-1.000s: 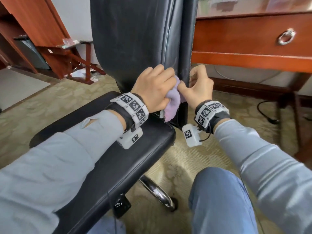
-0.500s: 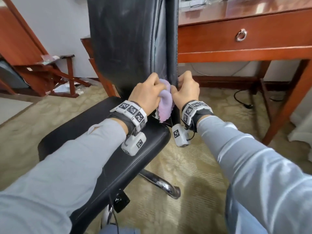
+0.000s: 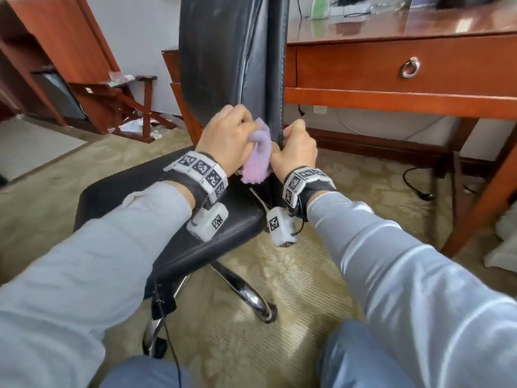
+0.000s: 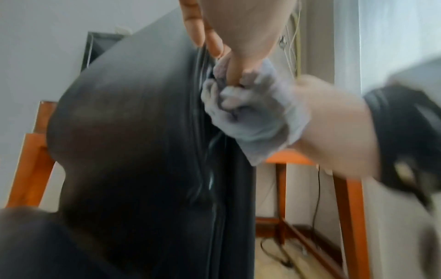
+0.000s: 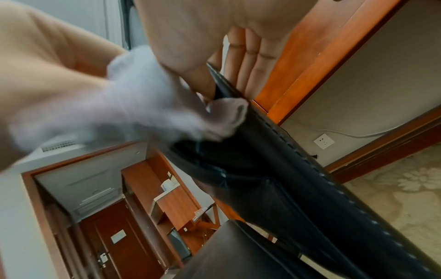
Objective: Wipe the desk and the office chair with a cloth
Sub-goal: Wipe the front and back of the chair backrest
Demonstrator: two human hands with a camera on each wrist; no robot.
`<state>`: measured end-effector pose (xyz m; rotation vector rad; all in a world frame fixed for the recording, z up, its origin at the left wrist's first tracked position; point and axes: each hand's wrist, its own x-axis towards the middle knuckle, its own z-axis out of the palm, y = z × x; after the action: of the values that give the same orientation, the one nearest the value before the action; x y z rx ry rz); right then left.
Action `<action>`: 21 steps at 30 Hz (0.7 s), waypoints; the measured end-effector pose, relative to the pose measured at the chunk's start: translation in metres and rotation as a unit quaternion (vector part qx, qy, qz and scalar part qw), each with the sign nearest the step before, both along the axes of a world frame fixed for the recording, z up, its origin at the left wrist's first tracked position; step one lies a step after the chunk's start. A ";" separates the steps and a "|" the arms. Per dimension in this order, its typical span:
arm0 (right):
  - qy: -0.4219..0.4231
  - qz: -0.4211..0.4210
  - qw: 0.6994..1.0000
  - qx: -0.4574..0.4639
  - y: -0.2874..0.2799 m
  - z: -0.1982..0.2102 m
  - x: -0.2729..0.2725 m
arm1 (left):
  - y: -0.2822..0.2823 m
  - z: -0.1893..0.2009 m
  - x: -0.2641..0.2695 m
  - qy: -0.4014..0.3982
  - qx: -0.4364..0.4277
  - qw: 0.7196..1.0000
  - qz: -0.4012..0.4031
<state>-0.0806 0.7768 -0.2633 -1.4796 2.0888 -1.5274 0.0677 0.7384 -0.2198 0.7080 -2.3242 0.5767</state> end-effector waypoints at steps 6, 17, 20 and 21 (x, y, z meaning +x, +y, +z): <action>0.000 0.009 1.000 -0.005 0.001 -0.001 -0.004 | -0.008 0.039 -0.025 0.070 -0.059 0.994 0.057; 0.004 0.069 0.996 -0.056 -0.002 -0.011 -0.017 | -0.008 -0.023 -0.008 0.016 -0.160 0.987 0.024; -0.011 0.102 0.993 -0.065 0.000 -0.013 -0.031 | -0.011 -0.038 0.005 -0.043 -0.152 0.987 -0.003; -0.013 0.115 0.992 -0.058 0.001 -0.010 -0.036 | -0.012 -0.045 0.008 -0.070 -0.147 0.987 -0.001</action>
<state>-0.1163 0.7780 -0.2737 -1.6645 1.7695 -1.5907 0.0757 0.7264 -0.2649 0.5395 -2.2974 0.9708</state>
